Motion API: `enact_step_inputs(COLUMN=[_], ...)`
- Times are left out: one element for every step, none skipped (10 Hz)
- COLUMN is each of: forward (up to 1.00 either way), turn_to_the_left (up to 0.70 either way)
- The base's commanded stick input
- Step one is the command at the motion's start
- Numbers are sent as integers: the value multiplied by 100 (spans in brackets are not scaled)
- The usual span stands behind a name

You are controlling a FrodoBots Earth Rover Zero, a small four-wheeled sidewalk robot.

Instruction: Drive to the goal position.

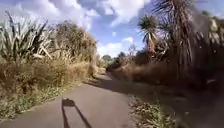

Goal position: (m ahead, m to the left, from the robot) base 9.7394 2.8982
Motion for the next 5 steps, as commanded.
enact_step_inputs(forward=[70, 70, 70, 70, 70], turn_to_the_left=[0, 0, 0, 0, 0])
